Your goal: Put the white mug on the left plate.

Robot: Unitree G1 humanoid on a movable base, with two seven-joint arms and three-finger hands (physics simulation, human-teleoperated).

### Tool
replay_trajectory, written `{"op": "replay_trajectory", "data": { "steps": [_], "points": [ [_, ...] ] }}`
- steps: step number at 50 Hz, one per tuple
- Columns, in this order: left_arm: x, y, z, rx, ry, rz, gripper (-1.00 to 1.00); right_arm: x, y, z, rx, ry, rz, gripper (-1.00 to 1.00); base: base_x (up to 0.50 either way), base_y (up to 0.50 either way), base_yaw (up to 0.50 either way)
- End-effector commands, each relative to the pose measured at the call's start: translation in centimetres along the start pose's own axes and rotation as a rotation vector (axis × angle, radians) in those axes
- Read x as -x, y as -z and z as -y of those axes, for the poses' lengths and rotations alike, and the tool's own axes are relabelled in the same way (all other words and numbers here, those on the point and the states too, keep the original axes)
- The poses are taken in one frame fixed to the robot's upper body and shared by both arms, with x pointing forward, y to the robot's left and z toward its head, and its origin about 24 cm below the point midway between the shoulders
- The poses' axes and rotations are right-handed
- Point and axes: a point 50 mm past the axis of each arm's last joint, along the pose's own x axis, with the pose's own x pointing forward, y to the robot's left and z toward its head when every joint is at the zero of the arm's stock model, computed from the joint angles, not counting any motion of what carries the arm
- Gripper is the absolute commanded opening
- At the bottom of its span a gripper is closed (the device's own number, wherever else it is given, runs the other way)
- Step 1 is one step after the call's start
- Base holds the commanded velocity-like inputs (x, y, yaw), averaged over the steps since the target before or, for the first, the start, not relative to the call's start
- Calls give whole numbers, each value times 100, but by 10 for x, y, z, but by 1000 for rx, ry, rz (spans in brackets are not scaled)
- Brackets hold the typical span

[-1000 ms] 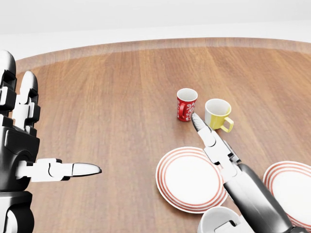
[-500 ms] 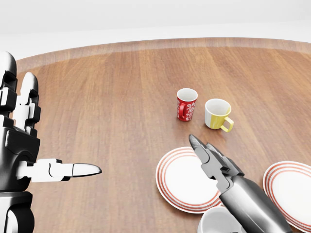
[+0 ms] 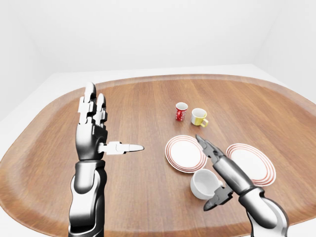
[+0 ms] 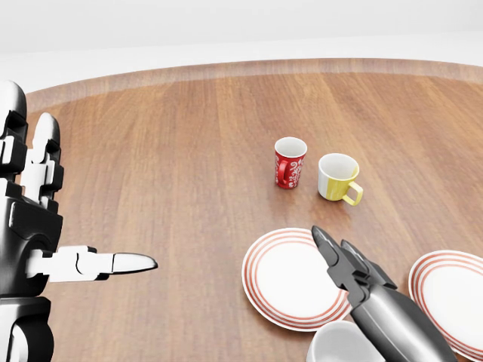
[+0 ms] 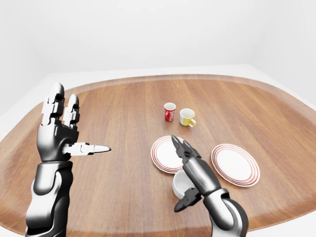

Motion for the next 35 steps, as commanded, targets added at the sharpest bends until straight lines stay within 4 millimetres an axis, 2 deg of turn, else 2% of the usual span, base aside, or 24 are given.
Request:
{"op": "replay_trajectory", "data": {
  "steps": [1, 21, 35],
  "points": [
    [0, 1, 0, 0, -1, -3, 100, 1, 6, -4, -4, -9, -40, 100, 0, 0, 0],
    [0, 2, -1, -2, -3, -8, 100, -2, 20, -16, 15, -58, -124, 100, 0, 0, 0],
    [1, 2, 0, -1, -1, -8, 100, -6, 31, -14, 27, -34, -172, 100, 0, 0, 0]
  ]
}}
